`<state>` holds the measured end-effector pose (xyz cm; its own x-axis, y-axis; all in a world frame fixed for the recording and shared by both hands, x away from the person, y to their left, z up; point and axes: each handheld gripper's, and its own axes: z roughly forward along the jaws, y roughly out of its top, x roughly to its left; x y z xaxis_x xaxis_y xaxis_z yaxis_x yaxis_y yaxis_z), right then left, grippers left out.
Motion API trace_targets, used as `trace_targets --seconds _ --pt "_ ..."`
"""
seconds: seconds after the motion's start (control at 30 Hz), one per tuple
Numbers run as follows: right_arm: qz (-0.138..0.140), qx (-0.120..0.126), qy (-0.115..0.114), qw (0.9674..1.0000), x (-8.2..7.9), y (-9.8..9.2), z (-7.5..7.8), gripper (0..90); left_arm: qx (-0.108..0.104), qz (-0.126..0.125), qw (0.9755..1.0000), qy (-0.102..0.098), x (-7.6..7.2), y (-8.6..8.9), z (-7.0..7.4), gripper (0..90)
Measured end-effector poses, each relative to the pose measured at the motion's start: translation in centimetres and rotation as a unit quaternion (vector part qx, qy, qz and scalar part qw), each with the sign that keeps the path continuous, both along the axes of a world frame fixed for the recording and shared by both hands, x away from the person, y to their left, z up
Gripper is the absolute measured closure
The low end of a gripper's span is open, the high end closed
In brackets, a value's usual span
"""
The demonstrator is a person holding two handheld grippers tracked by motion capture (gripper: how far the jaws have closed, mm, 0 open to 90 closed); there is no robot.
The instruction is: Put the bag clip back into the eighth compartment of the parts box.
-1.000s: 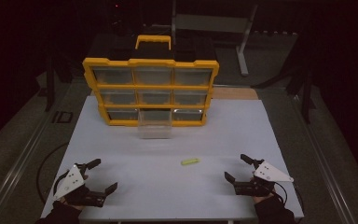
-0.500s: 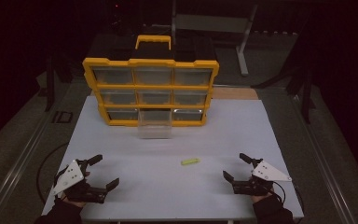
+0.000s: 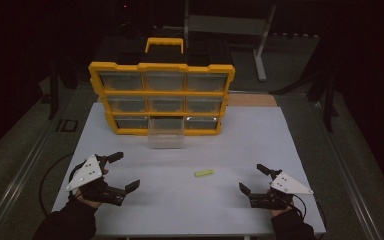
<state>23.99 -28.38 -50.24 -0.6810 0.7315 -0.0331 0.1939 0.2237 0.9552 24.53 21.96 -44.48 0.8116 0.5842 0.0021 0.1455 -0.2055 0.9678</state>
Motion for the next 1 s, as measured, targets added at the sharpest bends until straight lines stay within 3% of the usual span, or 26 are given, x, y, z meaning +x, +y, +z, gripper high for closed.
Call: trace_targets --seconds 0.8,1.0 --pt "0.002 0.011 0.003 0.9999 0.0 0.0 0.1 9.3 0.003 -0.056 0.9984 0.011 3.2 -4.3 2.1 0.1" --pt "0.001 0.012 0.003 0.9999 0.0 -0.1 0.2 9.3 0.016 -0.072 0.9972 0.01 3.8 -5.6 2.4 0.1"
